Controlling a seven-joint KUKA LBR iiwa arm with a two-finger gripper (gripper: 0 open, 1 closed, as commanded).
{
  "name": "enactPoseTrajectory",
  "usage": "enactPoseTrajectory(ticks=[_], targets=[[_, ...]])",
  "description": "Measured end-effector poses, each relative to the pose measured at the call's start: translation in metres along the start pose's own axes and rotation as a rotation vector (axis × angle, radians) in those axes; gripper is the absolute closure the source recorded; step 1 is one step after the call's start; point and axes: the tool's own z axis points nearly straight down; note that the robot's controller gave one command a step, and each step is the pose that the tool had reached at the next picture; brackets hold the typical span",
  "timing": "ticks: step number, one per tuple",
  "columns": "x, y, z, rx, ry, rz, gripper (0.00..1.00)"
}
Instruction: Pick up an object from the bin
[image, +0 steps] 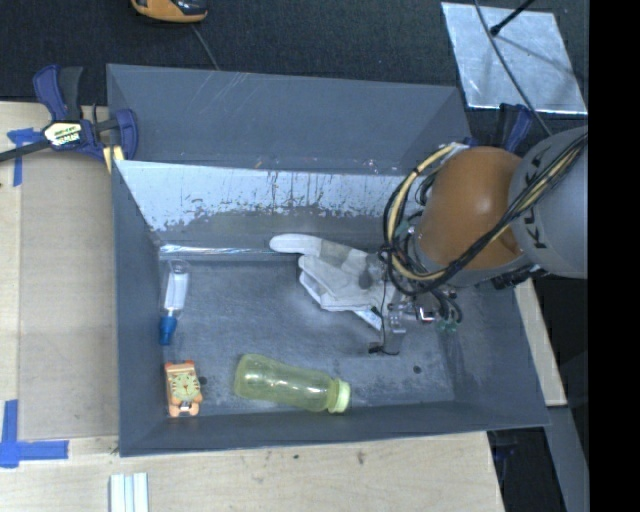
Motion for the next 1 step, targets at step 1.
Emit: enactPoseTrajectory(ticks=[1], targets=[[0.0178,-0.0275,0.0324,0.000,0.006,0.017,1.00]])
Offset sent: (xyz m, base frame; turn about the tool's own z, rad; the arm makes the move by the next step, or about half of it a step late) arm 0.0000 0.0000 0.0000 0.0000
